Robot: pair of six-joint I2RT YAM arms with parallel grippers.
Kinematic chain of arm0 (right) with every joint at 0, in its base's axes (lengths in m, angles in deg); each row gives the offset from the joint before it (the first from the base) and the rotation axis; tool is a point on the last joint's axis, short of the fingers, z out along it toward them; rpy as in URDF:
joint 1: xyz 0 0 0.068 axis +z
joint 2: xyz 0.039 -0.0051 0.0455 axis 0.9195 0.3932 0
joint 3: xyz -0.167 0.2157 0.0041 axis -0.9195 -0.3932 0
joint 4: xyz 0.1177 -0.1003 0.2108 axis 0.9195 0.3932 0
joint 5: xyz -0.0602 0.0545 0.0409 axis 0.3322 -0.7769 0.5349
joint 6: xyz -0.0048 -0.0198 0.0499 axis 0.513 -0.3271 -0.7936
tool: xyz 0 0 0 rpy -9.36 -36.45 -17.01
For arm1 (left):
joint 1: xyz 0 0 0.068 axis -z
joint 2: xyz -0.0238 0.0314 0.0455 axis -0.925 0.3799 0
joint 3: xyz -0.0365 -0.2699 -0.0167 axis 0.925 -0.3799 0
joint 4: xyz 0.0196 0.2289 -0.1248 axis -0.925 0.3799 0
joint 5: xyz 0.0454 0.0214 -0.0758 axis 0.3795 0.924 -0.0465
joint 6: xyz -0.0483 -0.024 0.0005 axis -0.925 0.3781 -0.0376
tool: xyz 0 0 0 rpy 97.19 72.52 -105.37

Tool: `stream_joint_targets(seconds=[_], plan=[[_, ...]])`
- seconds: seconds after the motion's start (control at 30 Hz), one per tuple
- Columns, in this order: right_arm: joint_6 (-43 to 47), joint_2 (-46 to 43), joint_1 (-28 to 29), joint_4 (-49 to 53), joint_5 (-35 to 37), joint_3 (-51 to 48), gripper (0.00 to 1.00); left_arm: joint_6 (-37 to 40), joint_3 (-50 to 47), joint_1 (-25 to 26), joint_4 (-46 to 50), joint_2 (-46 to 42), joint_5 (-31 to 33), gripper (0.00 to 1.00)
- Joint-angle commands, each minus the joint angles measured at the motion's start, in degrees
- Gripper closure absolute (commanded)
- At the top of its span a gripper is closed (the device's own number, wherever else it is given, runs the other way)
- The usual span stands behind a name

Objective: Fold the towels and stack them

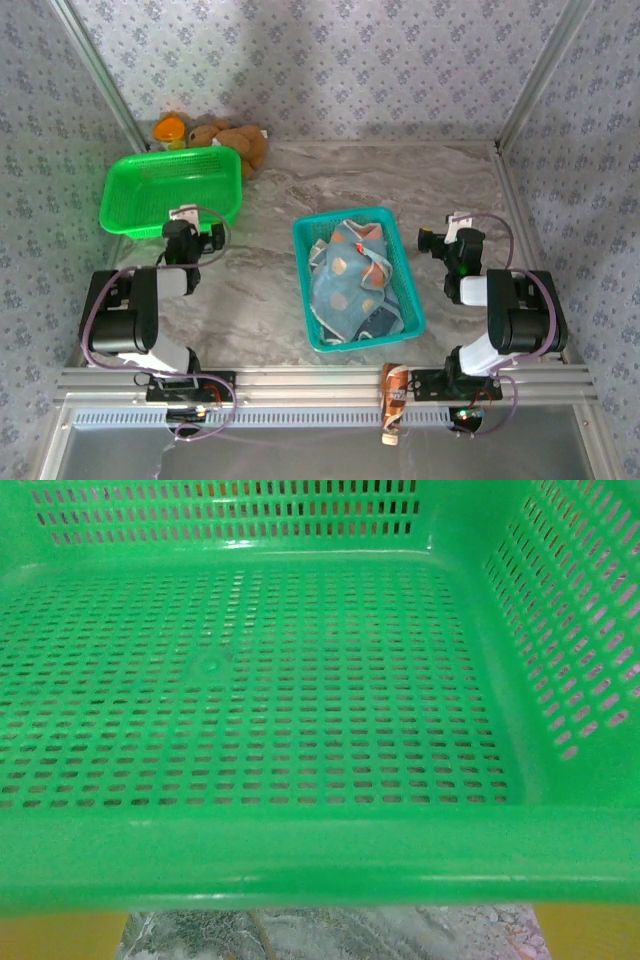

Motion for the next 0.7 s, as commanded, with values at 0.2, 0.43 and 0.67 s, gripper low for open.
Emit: stream_joint_targets(seconds=[0.2,0.43,0.67], plan=[[-7.63,-18.51,0.29,18.77,10.45,5.26,0.0,-8.35,12.12,-0.19,28.28,-11.26,7.03,0.0],[-19.58,-31.49,0.16,44.99,7.46,16.38,0.0,-22.59,23.29,-0.17,51.9,-20.07,1.28,0.0],[-19.23,-34.35,6.93,56.02,2.15,21.11,0.0,-27.95,20.02,0.66,54.3,-25.16,-4.12,0.0]])
